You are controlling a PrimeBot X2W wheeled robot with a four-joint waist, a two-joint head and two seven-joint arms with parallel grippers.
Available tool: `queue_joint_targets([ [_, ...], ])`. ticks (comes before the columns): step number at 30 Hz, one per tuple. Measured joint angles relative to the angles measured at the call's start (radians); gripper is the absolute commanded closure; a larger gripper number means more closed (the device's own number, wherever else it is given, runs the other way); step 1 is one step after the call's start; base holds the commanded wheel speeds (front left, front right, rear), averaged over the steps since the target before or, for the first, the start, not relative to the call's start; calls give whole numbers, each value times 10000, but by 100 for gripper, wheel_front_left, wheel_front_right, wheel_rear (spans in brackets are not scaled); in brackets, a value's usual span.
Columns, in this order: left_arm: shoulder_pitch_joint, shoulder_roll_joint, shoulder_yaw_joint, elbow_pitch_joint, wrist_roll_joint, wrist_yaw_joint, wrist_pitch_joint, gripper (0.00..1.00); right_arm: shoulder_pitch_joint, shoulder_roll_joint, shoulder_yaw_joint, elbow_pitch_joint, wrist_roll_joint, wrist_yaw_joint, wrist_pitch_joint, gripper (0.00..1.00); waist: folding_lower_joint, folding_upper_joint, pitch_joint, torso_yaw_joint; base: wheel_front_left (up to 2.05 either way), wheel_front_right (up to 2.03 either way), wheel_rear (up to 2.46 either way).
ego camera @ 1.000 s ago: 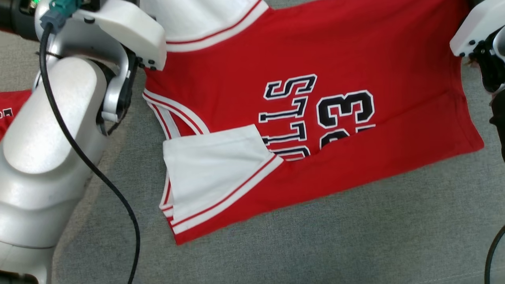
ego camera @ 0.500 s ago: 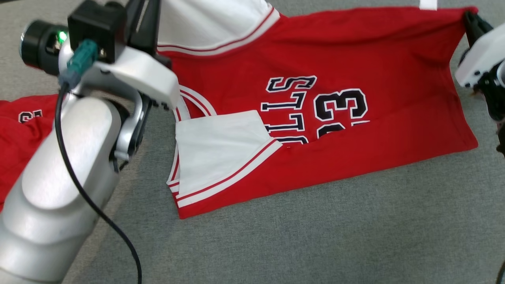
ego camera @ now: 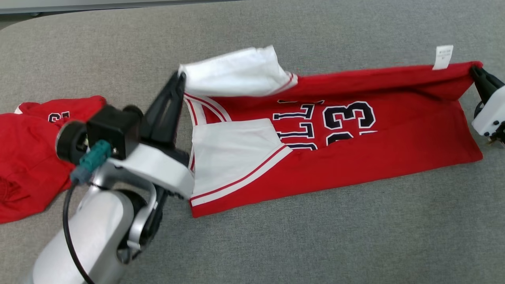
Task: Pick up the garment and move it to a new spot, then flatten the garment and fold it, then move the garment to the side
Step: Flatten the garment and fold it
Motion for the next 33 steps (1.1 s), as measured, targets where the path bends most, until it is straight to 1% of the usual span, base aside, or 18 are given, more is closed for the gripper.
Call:
queue_joint_targets([
  [7,1137,-63,-215,-629,-253,313,27,100,581,-479,314,-267,566,0,-35,100,0,0,60,115,0,0,0],
  [12,1720,-169,-382,-750,-428,470,21,100,994,-729,477,-278,867,0,-96,100,0,0,107,198,0,0,0],
  [17,2195,-349,-439,-431,-708,476,-240,100,1390,-752,617,-276,1070,0,-151,100,0,0,182,212,0,0,0],
  [20,2350,-585,-529,42,-834,366,-426,100,1491,-742,692,-244,1151,0,-211,100,0,0,253,201,0,0,0],
  [22,2379,-757,-570,435,-1012,222,-518,100,1562,-729,759,-205,1202,0,-268,92,-1,0,292,196,0,0,0],
  [23,2381,-849,-602,640,-1099,142,-550,100,1586,-717,807,-174,1210,0,-261,92,-1,0,307,191,0,0,0],
  [24,2380,-907,-650,861,-1131,113,-594,100,1587,-708,834,-157,1218,0,-253,81,0,0,318,181,0,0,0],
  [25,2378,-949,-677,1072,-1129,81,-662,94,1583,-704,846,-148,1220,0,-257,68,0,0,324,170,0,0,0],
  [26,2364,-1047,-700,1471,-1131,40,-742,71,1582,-675,871,-90,1306,-2,-272,31,0,0,314,152,0,0,0],
  [27,2357,-1124,-708,1638,-1133,38,-782,55,1583,-662,886,-54,1321,-2,-274,0,0,0,295,145,0,0,0],
  [28,2336,-1193,-732,1776,-1137,17,-815,30,1588,-637,880,-6,1402,-2,-272,0,0,0,263,142,0,0,0],
  [29,2325,-1235,-740,1900,-1141,-10,-871,0,1621,-614,874,21,1509,-2,-268,0,0,0,218,141,0,0,0],
  [33,2319,-1260,-662,2140,-993,199,-1241,0,1918,-671,903,-29,1758,0,-224,0,0,0,-54,147,0,0,0],
])
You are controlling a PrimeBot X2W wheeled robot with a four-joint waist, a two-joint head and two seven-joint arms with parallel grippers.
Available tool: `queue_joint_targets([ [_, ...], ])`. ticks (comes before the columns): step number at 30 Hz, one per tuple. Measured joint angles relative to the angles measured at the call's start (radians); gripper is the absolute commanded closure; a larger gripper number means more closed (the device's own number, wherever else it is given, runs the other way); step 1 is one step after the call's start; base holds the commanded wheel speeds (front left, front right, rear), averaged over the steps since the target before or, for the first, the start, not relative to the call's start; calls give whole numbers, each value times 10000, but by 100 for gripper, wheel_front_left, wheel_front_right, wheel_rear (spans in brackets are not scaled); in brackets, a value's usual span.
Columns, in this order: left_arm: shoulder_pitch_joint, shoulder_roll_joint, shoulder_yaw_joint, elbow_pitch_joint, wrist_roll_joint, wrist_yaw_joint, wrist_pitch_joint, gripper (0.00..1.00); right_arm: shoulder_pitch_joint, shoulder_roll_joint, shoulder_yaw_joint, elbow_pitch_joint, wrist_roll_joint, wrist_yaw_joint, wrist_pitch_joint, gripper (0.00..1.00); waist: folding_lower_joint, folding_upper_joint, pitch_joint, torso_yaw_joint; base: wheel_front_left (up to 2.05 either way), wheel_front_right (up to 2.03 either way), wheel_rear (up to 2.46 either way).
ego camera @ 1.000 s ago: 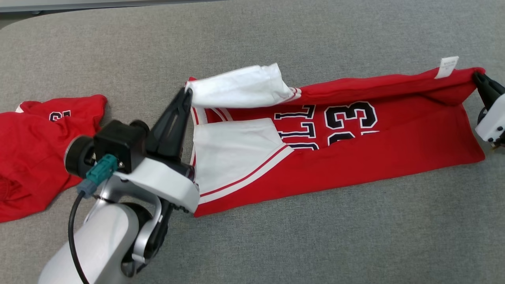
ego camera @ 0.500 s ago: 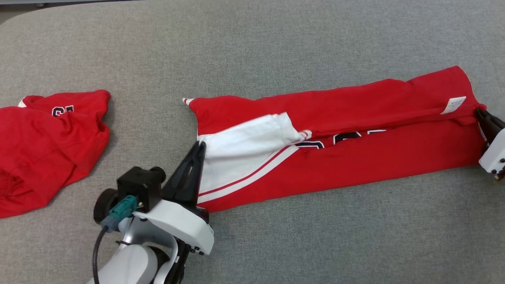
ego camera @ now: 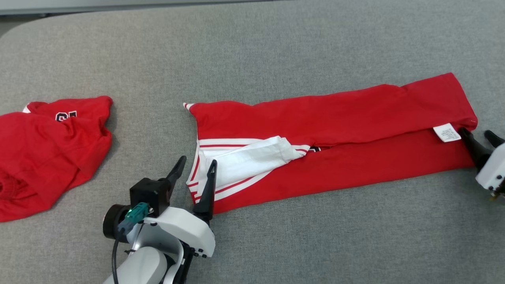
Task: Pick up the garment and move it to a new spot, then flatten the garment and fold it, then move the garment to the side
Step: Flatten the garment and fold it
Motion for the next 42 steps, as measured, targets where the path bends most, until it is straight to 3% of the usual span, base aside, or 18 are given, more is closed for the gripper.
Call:
queue_joint_targets([
  [7,359,161,518,-430,207,604,-851,0,244,-355,-31,56,-959,0,-1511,0,0,0,-719,-46,0,0,0],
  [15,1383,146,1024,-798,-27,995,-1381,0,1358,660,-46,-874,-1624,0,-3037,0,0,0,-1750,-252,0,0,0],
  [23,2427,4,1523,-1093,84,1425,-1638,0,2804,1375,-516,-2518,-3049,0,-3432,0,0,0,-2683,-471,0,0,0],
  [30,3185,-255,1616,-1175,408,1315,-1682,0,4305,2347,-1910,-4435,-4907,0,-3448,0,0,0,-3177,-541,0,0,0],
  [42,4142,-859,2132,-1183,1900,844,-1695,0,6121,3603,-3196,-6188,-6596,0,-3448,0,0,0,-3734,-443,0,0,0],
])
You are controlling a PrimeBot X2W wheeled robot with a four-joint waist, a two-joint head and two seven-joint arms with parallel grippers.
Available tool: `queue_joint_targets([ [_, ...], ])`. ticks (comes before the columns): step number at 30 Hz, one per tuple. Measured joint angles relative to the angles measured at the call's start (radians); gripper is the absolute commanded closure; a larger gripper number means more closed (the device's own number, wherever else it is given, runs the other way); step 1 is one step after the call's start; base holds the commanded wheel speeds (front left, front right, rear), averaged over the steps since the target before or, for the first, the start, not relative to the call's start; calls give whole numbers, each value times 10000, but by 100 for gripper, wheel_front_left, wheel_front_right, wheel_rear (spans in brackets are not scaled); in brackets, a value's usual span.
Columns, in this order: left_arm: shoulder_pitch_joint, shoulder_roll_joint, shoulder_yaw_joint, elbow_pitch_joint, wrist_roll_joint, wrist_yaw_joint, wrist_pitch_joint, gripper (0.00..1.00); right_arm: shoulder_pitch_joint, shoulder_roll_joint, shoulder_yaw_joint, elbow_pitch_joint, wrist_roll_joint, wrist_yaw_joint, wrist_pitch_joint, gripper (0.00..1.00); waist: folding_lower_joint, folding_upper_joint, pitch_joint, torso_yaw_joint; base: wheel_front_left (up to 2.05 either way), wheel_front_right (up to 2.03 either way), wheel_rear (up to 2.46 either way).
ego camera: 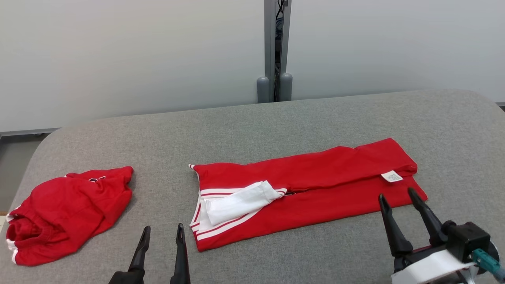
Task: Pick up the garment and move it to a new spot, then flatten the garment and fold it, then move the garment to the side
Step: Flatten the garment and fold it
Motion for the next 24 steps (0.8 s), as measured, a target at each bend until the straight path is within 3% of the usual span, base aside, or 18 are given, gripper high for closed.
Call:
queue_joint_targets([
  [12,917,-836,1298,12,1528,-842,0,0,953,433,-230,-420,-447,0,0,0,0,0,-331,-136,0,0,0],
  [24,1089,-1350,2069,228,2194,-1628,0,0,991,495,-267,-407,-502,0,0,0,0,0,-404,-136,0,0,0],
])
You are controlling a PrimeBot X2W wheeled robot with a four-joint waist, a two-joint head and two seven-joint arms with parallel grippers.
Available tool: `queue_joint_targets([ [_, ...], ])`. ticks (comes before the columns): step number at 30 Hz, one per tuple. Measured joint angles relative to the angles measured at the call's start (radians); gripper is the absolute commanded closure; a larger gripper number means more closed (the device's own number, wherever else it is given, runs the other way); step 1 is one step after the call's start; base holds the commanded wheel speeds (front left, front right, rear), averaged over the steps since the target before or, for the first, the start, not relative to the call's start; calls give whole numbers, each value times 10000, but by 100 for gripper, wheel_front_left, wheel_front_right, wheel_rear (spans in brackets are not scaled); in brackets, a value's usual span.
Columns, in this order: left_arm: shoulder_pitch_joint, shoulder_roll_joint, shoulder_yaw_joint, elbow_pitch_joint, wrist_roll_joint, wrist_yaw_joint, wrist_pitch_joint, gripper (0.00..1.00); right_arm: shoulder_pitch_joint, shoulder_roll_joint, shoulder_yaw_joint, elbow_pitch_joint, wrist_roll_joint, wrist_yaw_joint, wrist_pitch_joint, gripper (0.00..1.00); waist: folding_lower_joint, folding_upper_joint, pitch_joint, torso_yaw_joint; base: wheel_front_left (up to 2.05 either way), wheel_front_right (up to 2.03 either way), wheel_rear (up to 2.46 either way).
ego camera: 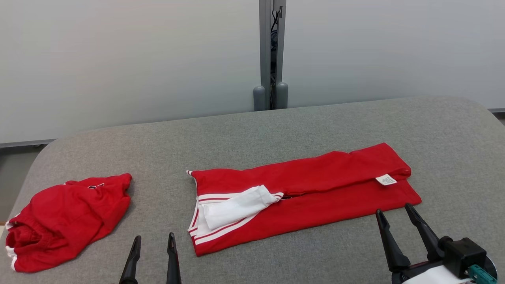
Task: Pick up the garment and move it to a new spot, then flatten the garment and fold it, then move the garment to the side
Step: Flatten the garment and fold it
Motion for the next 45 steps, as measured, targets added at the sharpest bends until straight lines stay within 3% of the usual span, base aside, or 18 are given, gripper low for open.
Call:
queue_joint_targets([
  [24,30,-228,623,303,451,-698,0,0,-81,-2,-10,453,119,0,0,0,0,0,123,91,0,0,0],
  [29,-30,-234,587,353,541,-794,0,0,-657,102,-644,1358,407,0,-2,0,0,0,259,135,0,0,0],
  [39,-350,-238,211,458,702,-884,0,0,-2825,500,-2685,4688,570,0,-4,0,0,0,832,356,0,0,0],
  [45,-897,-238,-13,489,769,-959,-2,0,-4639,261,-3446,6661,876,0,-17,0,1,0,1542,510,0,0,0],
])
